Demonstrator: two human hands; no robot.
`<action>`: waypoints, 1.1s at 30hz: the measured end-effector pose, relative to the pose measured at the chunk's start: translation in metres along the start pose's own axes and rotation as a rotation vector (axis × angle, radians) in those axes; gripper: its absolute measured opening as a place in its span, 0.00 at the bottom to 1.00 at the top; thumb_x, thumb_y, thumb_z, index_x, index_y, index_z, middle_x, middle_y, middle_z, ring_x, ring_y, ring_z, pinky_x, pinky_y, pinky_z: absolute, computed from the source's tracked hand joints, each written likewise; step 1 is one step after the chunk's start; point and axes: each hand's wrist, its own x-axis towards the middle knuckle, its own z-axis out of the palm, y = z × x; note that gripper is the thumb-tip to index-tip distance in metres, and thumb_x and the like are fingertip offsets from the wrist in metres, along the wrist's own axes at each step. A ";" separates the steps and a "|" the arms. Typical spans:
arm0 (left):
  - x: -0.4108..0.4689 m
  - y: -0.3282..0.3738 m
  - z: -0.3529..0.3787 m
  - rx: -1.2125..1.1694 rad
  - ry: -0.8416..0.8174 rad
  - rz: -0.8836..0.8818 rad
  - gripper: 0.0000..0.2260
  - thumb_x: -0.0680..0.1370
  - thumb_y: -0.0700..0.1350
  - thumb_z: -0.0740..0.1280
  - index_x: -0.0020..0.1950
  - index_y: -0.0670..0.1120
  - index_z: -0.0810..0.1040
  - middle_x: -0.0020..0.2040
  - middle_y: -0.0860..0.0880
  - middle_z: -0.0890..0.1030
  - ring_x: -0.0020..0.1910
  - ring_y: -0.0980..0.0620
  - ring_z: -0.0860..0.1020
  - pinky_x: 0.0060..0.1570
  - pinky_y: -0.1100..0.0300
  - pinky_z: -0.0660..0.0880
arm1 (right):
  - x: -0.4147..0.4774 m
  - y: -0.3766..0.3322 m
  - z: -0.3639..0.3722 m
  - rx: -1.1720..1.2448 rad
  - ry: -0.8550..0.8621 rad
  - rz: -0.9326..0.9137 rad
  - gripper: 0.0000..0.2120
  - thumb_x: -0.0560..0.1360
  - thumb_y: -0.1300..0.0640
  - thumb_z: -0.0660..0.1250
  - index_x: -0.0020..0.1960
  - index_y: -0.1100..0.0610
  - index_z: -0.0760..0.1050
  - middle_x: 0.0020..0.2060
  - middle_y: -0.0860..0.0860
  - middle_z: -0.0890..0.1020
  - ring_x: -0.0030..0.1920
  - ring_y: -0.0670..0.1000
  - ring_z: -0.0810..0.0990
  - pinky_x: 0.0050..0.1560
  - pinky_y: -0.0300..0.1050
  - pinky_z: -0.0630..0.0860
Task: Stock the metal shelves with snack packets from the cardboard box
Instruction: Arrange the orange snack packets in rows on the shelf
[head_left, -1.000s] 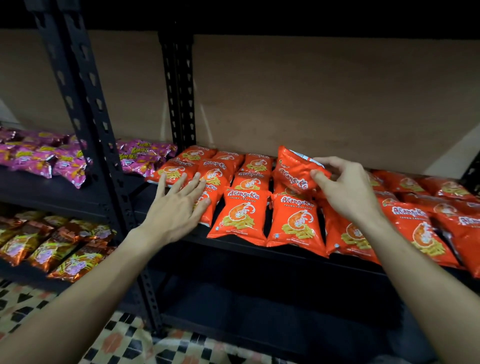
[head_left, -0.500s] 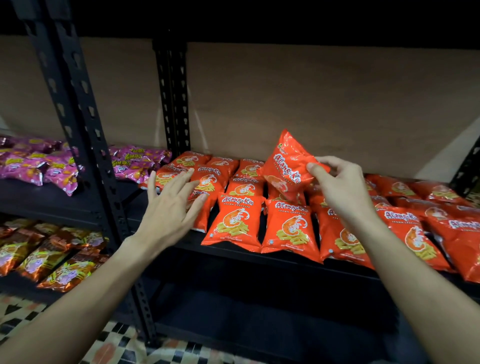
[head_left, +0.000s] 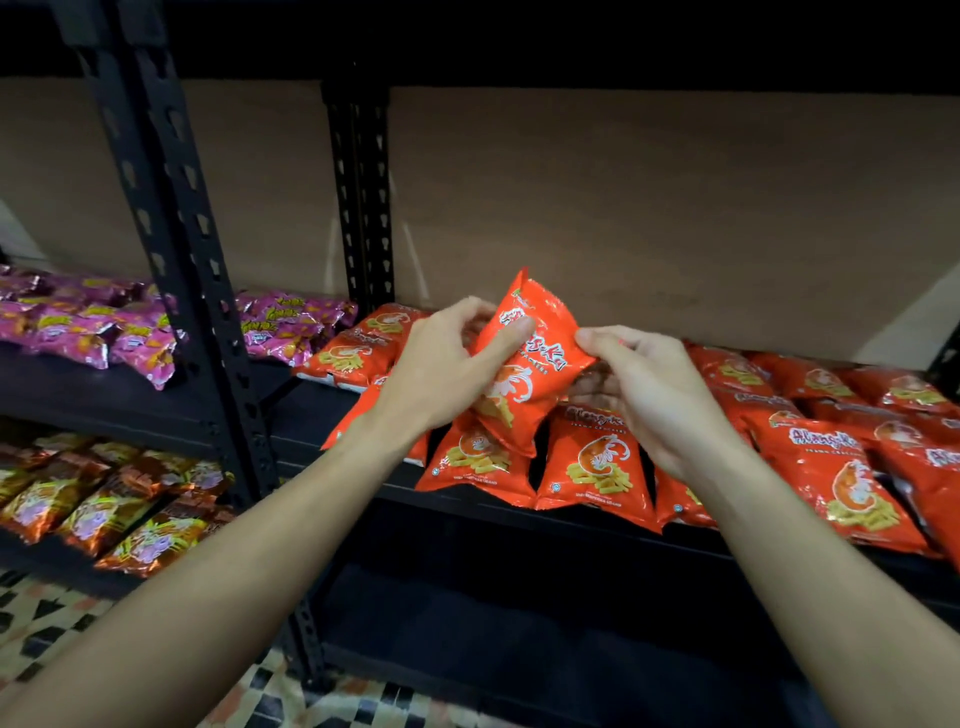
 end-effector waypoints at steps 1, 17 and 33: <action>-0.001 -0.001 -0.001 0.006 -0.021 -0.009 0.17 0.76 0.62 0.67 0.54 0.50 0.81 0.46 0.57 0.84 0.45 0.65 0.81 0.48 0.63 0.78 | -0.001 0.002 0.002 -0.020 -0.023 -0.003 0.09 0.81 0.55 0.65 0.52 0.59 0.82 0.40 0.55 0.86 0.38 0.54 0.85 0.47 0.50 0.80; 0.024 -0.102 -0.088 0.271 0.355 -0.423 0.19 0.84 0.46 0.55 0.67 0.34 0.70 0.63 0.32 0.76 0.63 0.34 0.73 0.58 0.50 0.68 | -0.027 0.022 -0.008 -0.920 -0.013 -0.178 0.21 0.79 0.44 0.66 0.69 0.52 0.76 0.68 0.50 0.76 0.63 0.52 0.77 0.66 0.46 0.67; 0.018 -0.103 -0.068 0.508 0.254 -0.585 0.12 0.81 0.41 0.57 0.59 0.34 0.72 0.52 0.38 0.77 0.54 0.37 0.76 0.49 0.49 0.70 | -0.010 0.045 0.120 -1.338 -0.434 -0.498 0.24 0.85 0.48 0.50 0.79 0.54 0.58 0.79 0.55 0.58 0.79 0.56 0.54 0.77 0.62 0.44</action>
